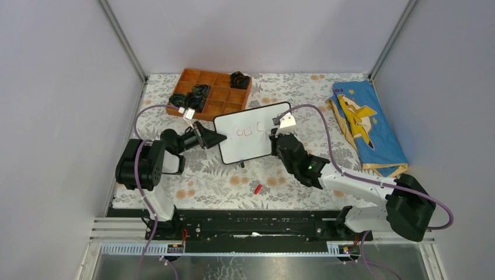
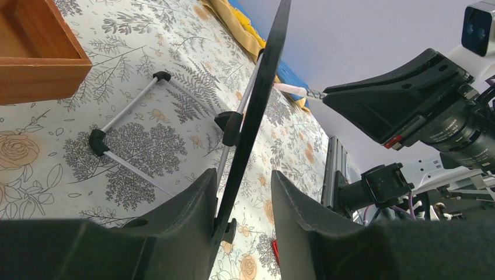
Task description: Write a sentence on the whiteboard
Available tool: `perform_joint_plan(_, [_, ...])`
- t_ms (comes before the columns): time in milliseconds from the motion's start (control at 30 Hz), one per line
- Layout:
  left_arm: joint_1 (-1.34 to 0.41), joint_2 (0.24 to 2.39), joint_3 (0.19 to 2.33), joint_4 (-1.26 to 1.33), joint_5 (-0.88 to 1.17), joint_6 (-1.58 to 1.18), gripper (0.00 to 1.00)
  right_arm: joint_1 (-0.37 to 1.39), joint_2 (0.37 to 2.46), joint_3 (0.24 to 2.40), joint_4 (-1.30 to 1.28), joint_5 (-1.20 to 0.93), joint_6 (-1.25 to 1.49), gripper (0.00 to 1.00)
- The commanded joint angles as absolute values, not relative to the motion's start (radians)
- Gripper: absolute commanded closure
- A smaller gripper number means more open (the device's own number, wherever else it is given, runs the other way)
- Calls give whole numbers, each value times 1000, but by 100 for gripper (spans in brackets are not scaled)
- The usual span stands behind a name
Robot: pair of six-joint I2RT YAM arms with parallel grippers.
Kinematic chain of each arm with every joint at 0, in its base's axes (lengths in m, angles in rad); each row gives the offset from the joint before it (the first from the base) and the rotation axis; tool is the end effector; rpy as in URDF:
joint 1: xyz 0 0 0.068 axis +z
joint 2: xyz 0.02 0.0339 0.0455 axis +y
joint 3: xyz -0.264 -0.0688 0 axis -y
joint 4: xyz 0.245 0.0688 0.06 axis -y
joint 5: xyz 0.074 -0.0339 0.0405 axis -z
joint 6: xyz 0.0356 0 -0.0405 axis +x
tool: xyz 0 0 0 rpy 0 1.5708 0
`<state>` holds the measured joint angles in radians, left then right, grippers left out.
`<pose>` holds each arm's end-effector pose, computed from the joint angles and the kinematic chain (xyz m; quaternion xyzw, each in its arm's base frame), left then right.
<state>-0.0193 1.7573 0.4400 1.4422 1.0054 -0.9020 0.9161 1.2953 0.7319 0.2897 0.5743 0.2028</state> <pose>0.2802 -0.0355 0.1624 0.0790 0.6785 -0.5776 0.4469 0.1903 0.2162 0.2593 -0.1065 0.7760 0.1161 0.6108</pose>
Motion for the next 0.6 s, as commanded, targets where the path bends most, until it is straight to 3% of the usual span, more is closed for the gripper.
perform_joint_plan(0, [-26,1732,443,1465,1014,-877,54,915,1224,726,343,593,204,100])
perform_joint_plan(567, [-27,1729,446,1459,1012,-876,53,862,1272,793,353,550,235,100])
